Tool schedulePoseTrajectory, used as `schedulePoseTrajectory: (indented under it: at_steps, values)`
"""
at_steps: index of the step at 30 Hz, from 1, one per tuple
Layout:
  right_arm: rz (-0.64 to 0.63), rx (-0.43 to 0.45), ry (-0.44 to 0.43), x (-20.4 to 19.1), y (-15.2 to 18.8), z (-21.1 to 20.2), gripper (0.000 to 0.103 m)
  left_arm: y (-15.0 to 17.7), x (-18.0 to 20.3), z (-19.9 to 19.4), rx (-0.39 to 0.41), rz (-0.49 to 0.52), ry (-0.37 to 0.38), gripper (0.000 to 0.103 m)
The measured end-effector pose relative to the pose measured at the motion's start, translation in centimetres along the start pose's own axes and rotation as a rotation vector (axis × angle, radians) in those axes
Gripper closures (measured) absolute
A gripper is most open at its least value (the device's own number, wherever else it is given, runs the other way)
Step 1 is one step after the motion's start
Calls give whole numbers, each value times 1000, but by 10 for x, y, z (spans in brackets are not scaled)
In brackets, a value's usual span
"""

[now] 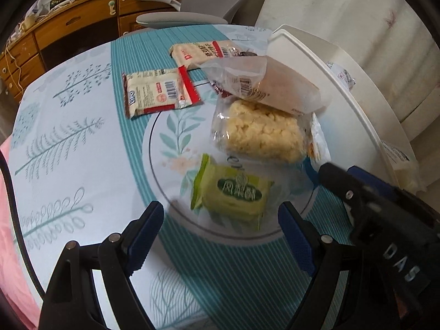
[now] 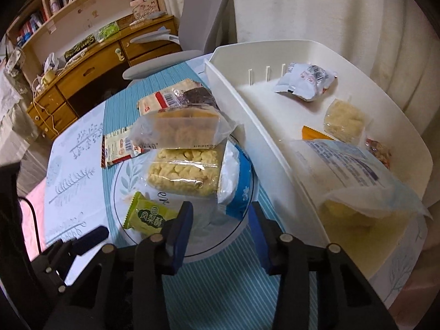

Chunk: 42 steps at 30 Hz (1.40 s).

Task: Organize snacks
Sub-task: 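Grasp the green pineapple-cake packet with the left tool while the right tool grasps a silver-blue bag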

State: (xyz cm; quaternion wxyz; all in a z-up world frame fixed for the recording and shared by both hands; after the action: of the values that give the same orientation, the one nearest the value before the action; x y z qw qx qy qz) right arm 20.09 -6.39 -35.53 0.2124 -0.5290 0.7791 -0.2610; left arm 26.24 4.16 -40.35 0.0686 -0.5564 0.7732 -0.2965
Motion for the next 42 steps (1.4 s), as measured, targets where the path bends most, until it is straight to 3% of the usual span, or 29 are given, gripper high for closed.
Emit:
schedulePoseTrajectory:
  at_steps: [7,13,25,31,42]
  values:
    - [-51,-9,21,-3,1,14,66,-5,6,20,-27,45,2,19]
    - [-89,-31,35,-8,2,26,71,-9,12,28,-32,94,-42,20]
    - [-120,-43,37,-4,-2,33,85,-13,18,28,-15,118,-50,51]
    - [-133,-55,16,0,-2,26,93,-7,14,21,-32,111,-63,53]
    - [-130,-77,-67,2,10,-3,97,16,-3,-15,-69,57,-139,53]
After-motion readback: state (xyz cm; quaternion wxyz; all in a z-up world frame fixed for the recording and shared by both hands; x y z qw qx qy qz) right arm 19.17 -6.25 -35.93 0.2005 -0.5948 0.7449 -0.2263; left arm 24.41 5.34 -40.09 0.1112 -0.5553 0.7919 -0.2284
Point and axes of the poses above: each gripper's, at about its wrist camera, not at the fingertips, and z roughly the way its jaws point, x to its right, y to its underside, the point moved 5 cm from there along z, roughly the way its jaws point, and after that the axes turned 7 degrees about x, right-handed, at the moved point
